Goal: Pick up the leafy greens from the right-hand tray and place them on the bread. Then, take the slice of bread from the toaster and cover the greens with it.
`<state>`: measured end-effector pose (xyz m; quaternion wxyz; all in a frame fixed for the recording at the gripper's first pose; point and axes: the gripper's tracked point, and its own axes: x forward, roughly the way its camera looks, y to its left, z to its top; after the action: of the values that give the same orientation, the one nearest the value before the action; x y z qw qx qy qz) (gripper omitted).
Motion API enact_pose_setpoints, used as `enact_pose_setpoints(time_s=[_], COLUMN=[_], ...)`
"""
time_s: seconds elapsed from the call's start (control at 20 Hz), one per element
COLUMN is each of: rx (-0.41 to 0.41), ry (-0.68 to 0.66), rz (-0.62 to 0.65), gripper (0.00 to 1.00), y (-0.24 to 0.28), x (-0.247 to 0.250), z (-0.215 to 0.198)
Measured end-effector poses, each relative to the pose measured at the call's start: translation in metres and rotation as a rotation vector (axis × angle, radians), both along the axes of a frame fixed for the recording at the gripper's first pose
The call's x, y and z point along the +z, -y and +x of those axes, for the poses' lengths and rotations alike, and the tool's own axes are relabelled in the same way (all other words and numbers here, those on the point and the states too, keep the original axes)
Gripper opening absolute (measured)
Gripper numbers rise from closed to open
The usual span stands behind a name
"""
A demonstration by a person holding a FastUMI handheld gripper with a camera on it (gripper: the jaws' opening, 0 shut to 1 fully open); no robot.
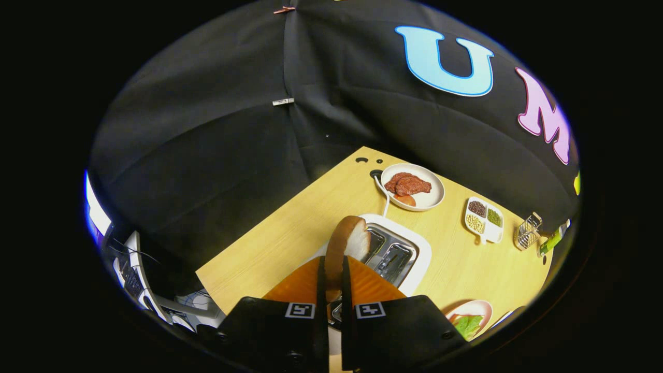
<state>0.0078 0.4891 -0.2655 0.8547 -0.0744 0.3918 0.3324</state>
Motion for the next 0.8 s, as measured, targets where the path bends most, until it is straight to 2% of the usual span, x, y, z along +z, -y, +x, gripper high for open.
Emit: enact_pose_setpoints(time_s=[0.5, 0.8], rx=[-0.084, -0.195], ry=[0.030, 0.046], rz=[0.139, 0.176], gripper=[0.14, 0.14], y=[0.044, 0.109], x=[0.071, 0.085], z=[0.021, 0.047])
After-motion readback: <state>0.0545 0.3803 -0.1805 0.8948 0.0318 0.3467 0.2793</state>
